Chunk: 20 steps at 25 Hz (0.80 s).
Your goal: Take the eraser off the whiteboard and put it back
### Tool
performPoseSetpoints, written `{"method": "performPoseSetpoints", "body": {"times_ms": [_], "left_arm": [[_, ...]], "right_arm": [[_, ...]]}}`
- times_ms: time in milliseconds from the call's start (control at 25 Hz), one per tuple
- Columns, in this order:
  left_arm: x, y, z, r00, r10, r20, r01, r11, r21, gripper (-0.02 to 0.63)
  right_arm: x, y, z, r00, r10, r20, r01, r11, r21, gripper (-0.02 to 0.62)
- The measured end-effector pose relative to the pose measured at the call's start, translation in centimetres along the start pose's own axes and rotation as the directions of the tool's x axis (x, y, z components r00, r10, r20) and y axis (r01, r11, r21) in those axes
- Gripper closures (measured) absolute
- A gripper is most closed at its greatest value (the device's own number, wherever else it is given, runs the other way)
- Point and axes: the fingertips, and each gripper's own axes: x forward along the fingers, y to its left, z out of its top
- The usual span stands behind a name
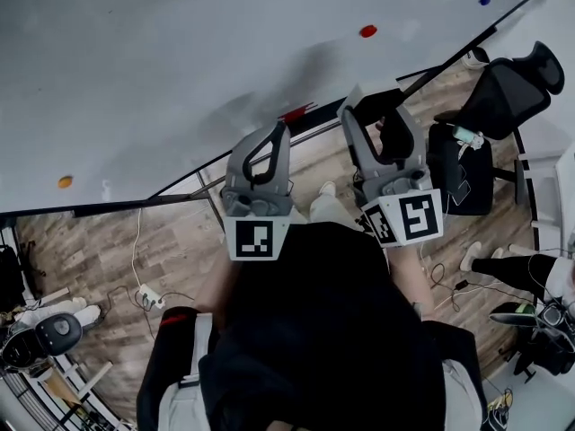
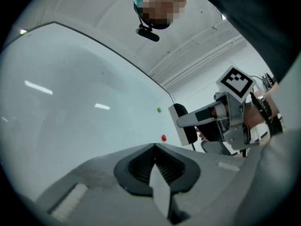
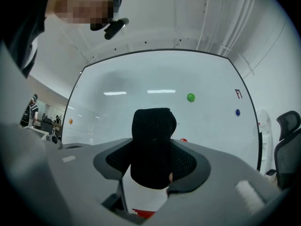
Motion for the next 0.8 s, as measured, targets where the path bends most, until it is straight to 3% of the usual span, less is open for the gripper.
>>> {"method": "performPoseSetpoints", "body": {"times_ms": [800], "left_arm": [[0.0, -2.2, -1.4, 0.997, -0.073, -0.008, 0.073, 0.997, -0.036, 0.604]], "right_arm": [[-5.3, -1.0, -4.5, 0.994, -0.090, -0.066, 0.091, 0.996, 0.020, 0.367]]}}
